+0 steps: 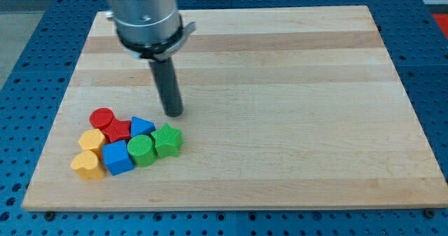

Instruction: Point at the bottom right of the heart

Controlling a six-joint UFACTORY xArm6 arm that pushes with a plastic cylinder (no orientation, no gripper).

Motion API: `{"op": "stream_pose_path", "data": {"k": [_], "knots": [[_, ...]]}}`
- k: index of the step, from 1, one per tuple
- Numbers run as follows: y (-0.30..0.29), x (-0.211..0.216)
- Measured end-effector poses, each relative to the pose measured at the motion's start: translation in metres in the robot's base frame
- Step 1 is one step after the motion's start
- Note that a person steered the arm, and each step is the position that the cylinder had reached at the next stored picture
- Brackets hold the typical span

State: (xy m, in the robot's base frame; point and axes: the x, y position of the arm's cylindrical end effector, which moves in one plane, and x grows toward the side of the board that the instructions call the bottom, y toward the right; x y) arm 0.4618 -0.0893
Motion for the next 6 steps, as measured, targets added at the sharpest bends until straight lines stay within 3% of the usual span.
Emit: {"op": "stream_pose_path", "data": {"k": [1, 3, 4, 6], "knots": [[0.049, 0.004], [0.091, 0.077], [0.075, 0.113], [-0.011, 0.152]]}}
